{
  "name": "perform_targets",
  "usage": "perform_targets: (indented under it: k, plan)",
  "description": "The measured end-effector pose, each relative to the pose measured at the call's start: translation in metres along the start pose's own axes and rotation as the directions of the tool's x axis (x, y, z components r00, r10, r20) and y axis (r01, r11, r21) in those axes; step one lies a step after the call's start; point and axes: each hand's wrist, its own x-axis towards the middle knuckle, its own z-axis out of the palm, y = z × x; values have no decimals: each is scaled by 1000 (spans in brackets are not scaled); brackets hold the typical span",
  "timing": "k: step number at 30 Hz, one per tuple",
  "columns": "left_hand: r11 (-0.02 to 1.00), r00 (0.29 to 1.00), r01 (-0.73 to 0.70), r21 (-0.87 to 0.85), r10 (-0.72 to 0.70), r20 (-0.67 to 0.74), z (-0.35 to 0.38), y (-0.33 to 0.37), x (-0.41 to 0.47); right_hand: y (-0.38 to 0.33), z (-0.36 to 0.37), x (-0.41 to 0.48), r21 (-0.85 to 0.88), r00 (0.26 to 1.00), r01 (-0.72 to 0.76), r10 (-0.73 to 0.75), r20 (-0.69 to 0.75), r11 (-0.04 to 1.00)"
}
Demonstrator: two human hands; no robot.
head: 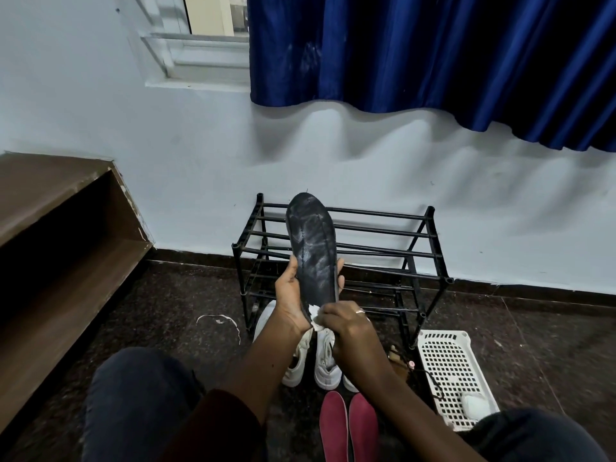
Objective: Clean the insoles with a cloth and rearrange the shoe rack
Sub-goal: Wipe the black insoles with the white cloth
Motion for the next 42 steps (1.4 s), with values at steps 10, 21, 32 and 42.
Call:
perform_targets:
  k: [10, 21, 32, 42]
  plan:
    - [998, 996, 54, 21, -52, -70, -3, -11, 3, -5, 12, 11, -60, 954, -283, 275, -116, 957]
    - [1000, 997, 12, -24, -13, -79, -5, 3, 4, -17, 22, 12, 137, 977, -148, 166, -131, 979]
    - [990, 996, -1, -139, -11, -87, -19, 18, 3, 11, 21, -6, 18, 979, 164, -160, -124, 986]
    - [995, 982, 89, 53, -79, -171, -18, 7, 0, 8, 23, 40, -79, 994, -102, 99, -42, 992]
